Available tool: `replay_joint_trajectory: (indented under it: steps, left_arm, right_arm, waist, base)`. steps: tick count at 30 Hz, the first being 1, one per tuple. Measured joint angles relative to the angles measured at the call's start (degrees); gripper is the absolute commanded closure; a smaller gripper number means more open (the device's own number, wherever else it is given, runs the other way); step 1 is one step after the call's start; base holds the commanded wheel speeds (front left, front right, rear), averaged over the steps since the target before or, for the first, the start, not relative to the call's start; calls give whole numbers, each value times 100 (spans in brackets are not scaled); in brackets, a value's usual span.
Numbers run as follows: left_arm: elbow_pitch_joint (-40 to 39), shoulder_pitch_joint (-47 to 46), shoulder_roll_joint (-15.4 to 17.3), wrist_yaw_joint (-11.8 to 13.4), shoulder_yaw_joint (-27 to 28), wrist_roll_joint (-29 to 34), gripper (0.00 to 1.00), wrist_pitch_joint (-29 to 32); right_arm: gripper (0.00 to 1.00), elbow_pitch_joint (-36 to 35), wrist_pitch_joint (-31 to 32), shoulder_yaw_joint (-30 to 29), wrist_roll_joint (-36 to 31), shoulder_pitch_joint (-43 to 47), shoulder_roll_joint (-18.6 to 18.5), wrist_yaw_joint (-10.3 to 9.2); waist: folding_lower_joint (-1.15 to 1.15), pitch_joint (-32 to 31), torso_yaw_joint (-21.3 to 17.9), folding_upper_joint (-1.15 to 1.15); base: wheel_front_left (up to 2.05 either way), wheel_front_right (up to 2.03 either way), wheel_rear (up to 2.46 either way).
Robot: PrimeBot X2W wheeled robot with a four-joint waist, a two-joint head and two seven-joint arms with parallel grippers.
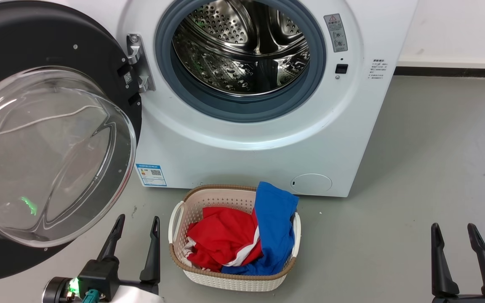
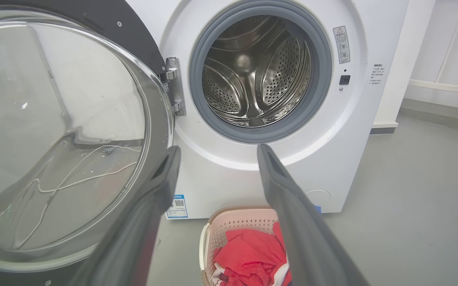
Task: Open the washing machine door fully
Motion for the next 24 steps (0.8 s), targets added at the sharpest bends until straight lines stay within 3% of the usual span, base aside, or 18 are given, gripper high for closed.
replay_joint_trajectory:
  steps: [11, 12, 18, 24]
  left_arm:
    - [-9, 56, -20, -1, -3, -2, 0, 0]
    - [38, 64, -23, -2, -10, -2, 100, -2]
    - [376, 229, -53, -3, -29, -70, 100, 37]
    - [444, 194, -54, -7, 40, -788, 100, 224]
  right_arm:
    - [0, 5, 0, -13, -5, 10, 0, 0]
    - [100, 53, 4, -11, -4, 11, 1, 0]
    - [100, 381, 51, 20, 66, 29, 11, 0]
    - [100, 511, 178, 60, 775, -10, 9, -1]
  waist:
    - [0, -24, -21, 0]
    - [0, -24, -21, 0]
    - [0, -24, -28, 0]
    - [0, -18, -49, 0]
  base:
    - [0, 0, 0]
    - [0, 0, 0]
    - [0, 0, 0]
    - [0, 0, 0]
